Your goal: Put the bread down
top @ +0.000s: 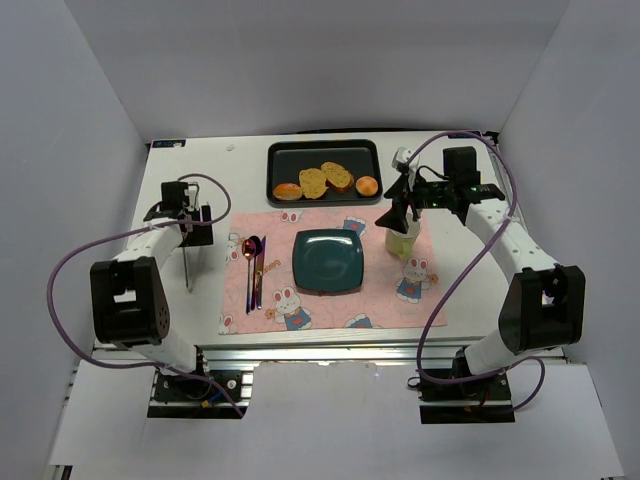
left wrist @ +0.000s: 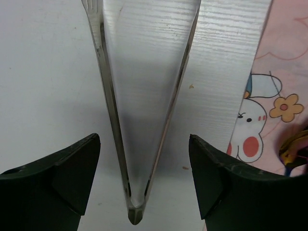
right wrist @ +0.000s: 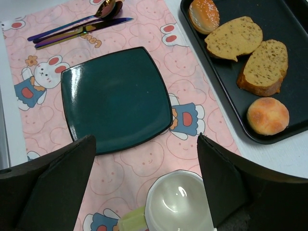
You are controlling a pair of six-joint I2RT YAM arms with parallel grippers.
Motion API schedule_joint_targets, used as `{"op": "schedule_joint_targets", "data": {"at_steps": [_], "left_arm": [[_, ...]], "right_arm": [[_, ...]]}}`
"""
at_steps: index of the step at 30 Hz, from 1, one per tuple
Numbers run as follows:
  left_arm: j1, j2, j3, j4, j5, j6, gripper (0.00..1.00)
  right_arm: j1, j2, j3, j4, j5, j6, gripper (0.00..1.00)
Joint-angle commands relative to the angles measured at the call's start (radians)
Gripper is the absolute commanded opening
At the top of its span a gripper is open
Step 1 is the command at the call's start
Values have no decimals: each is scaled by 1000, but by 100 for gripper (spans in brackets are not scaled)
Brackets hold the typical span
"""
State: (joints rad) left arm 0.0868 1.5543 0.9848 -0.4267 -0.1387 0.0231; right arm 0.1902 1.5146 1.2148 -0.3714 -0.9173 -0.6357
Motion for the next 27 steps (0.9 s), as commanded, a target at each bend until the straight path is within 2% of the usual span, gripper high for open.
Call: {"op": "schedule_joint_targets", "data": {"at_steps": [1, 10, 19, 27], "left_arm": [[14, 22, 64, 2, 14, 78, 83], [45, 101, 38, -18, 80, 106, 79], [60, 107, 0, -52, 137, 112, 77], [79, 118, -74, 8, 137, 92, 76]], "right_arm": [[-5, -11, 20, 8, 26, -16, 89], [-23, 10, 29, 19, 26, -13, 89], [-40, 76, 104, 3, 9, -13, 89], [-46, 94, 130, -8, 5, -13, 89]]}}
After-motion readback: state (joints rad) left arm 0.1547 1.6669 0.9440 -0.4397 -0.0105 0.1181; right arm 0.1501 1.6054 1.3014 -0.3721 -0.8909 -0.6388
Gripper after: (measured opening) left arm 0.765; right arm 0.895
